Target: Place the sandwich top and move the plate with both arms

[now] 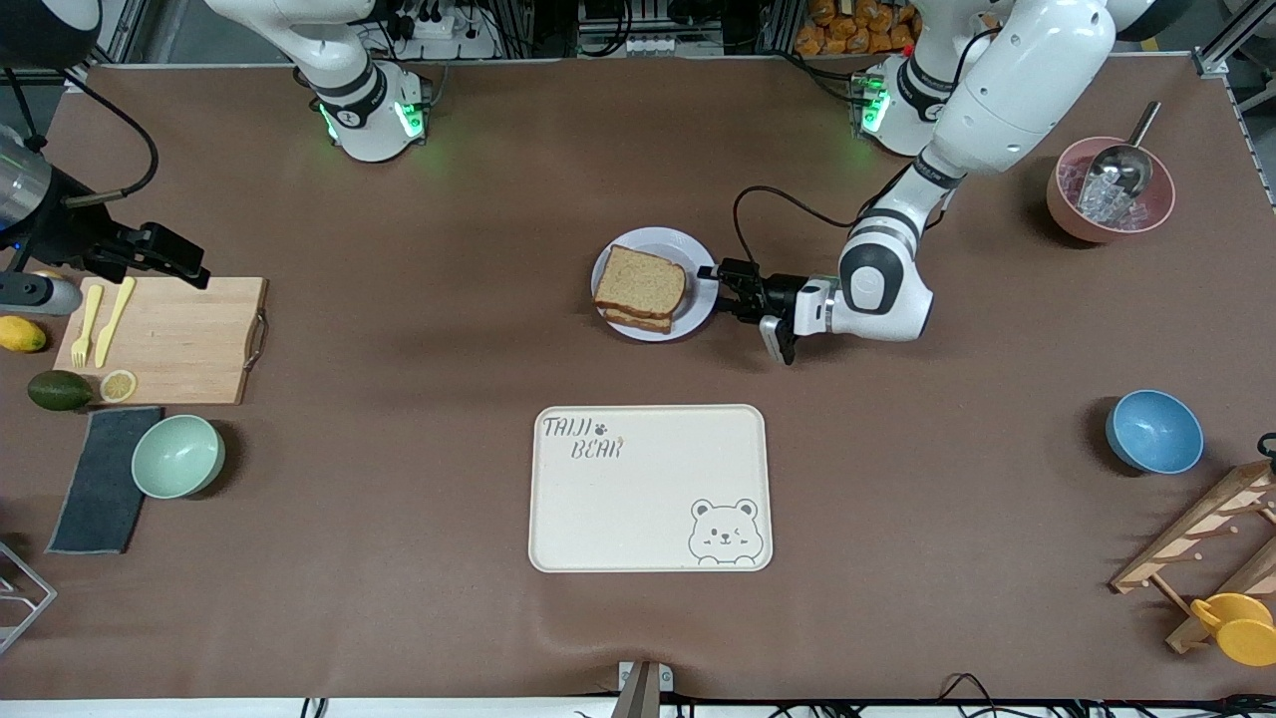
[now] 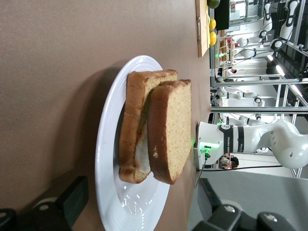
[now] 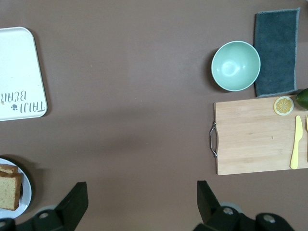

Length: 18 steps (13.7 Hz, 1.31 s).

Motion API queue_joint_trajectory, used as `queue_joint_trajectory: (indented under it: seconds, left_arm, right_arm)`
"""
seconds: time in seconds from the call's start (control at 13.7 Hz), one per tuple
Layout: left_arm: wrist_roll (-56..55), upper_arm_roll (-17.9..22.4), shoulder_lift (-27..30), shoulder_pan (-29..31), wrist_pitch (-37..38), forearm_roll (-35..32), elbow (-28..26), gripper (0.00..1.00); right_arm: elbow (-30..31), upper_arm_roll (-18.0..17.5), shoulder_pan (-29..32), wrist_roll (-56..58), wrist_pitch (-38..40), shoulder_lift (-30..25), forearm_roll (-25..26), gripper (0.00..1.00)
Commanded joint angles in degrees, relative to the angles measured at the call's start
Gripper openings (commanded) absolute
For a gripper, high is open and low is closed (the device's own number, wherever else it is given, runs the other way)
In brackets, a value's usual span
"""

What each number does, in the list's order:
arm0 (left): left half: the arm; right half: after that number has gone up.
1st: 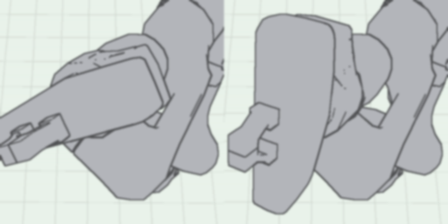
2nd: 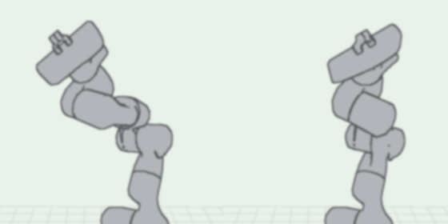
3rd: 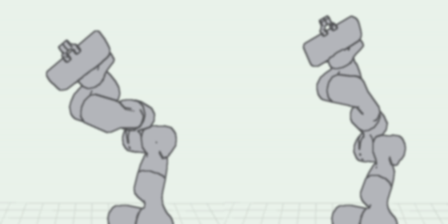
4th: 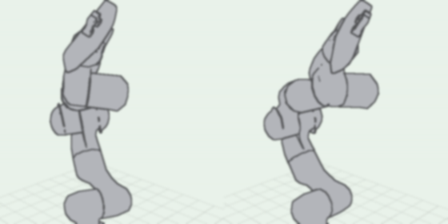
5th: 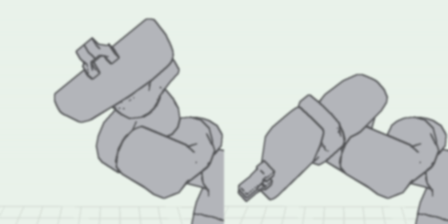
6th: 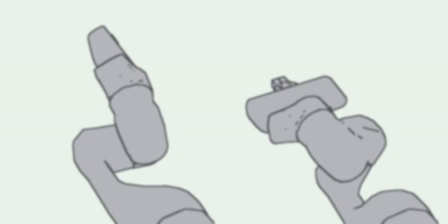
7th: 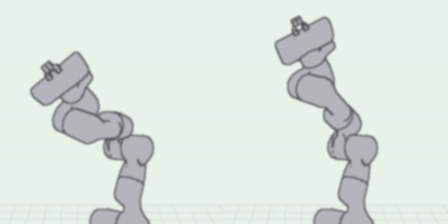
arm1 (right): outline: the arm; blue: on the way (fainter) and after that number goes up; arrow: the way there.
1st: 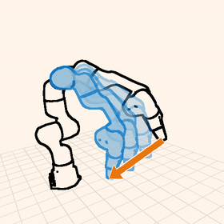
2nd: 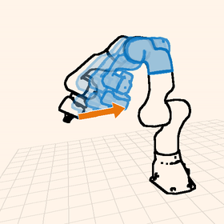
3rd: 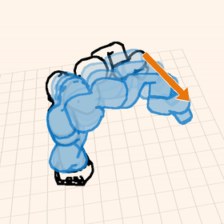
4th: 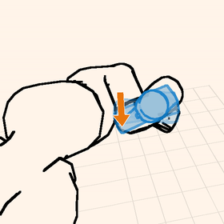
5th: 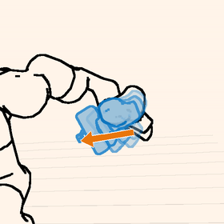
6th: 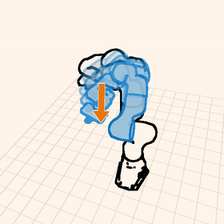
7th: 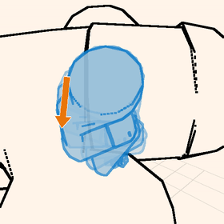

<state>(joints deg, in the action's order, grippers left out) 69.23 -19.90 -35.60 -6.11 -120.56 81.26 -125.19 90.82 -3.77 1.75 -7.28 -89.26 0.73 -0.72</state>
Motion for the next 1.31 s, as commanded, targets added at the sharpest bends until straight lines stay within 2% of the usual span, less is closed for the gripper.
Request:
queue_joint_trajectory:
  seconds: [0.0,0.44,0.51,0.58,0.66,0.73,0.87,1.24]
  left_arm:
    - [4.33,-0.23,-1.66,0.04,0.50,4.33,-0.32,1.00]
    - [4.77,-1.28,-2.19,0.04,0.59,5.66,-0.32,1.00]
    - [4.78,-1.28,-2.37,0.04,0.59,5.66,-0.32,0.90]
    - [5.12,-1.28,-2.37,-0.05,0.59,5.66,-0.32,0.58]
    - [6.43,-1.37,-2.37,-0.05,0.59,5.75,-0.32,0.34]
    - [7.49,-1.37,-2.46,0.04,0.59,5.75,-0.32,0.17]
    - [8.29,-1.37,-2.63,0.04,0.59,5.75,-0.32,0.02]
    - [11.45,-1.37,-3.33,0.57,0.50,5.75,-0.76,0.00]
  right_arm:
    - [-0.21,0.08,0.01,-0.10,-0.21,0.06,1.16,1.00]
    - [-0.30,0.08,0.10,-0.19,-0.30,0.06,0.99,1.00]
    - [-0.30,0.08,0.10,-0.19,-0.39,0.06,0.99,1.00]
    - [-0.30,0.08,0.10,-0.19,-0.48,0.06,0.99,1.00]
    - [-0.21,0.08,0.10,-0.19,-0.57,0.06,0.90,1.00]
    - [-0.21,0.08,0.10,-0.10,-0.57,0.06,0.90,1.00]
    - [-0.21,0.08,0.01,-0.10,-0.65,0.06,1.07,1.00]
    - [-0.12,0.08,0.45,0.07,-0.74,0.06,0.72,1.00]
